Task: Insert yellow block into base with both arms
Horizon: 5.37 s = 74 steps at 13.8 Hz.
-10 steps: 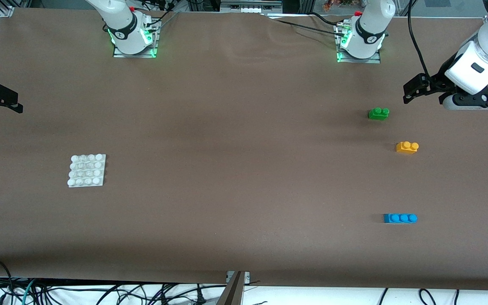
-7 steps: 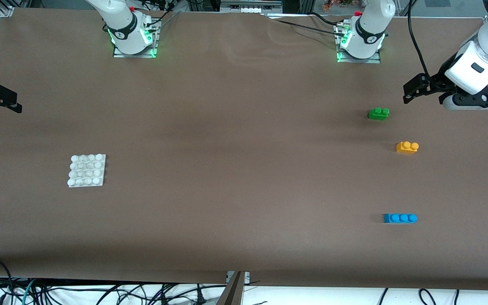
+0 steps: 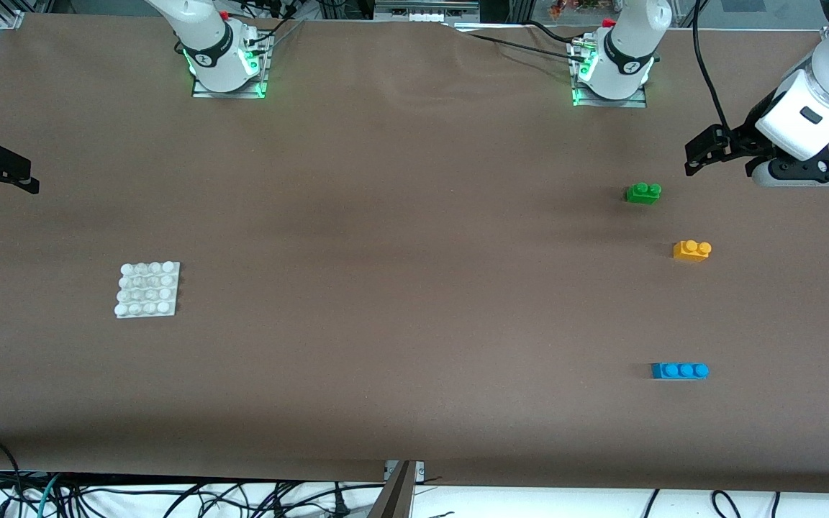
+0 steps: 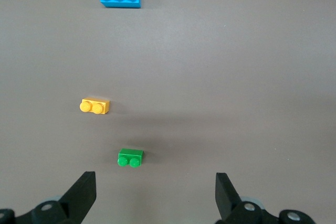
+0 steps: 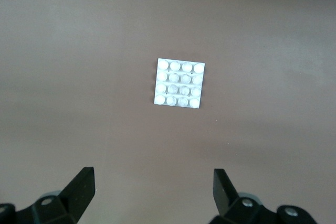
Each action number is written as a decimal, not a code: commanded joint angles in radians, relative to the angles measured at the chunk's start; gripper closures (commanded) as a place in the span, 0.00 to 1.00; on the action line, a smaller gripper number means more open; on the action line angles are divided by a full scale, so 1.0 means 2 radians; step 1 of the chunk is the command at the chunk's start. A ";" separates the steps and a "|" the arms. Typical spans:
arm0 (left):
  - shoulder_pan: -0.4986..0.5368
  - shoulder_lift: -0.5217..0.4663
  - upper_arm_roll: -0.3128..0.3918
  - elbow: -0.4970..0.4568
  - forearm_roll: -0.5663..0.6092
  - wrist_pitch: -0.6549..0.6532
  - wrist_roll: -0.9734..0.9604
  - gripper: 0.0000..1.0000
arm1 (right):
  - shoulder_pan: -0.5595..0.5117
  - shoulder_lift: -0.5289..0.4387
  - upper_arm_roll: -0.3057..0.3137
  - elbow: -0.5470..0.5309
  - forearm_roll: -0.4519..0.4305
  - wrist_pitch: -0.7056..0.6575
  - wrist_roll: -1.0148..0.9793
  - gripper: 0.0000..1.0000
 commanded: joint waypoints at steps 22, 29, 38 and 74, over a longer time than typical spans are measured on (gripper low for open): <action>0.001 0.005 -0.001 0.011 0.008 -0.011 0.004 0.00 | -0.007 -0.001 0.008 -0.002 -0.005 -0.002 0.005 0.00; 0.001 0.005 -0.001 0.011 0.008 -0.011 0.004 0.00 | -0.007 -0.001 0.008 -0.002 -0.006 -0.002 0.005 0.00; 0.002 0.005 -0.001 0.011 0.008 -0.011 0.003 0.00 | -0.010 0.038 0.006 -0.002 -0.012 0.002 0.005 0.00; 0.003 0.008 0.000 0.009 0.008 -0.011 0.004 0.00 | -0.031 0.334 0.009 -0.011 -0.005 0.242 0.012 0.00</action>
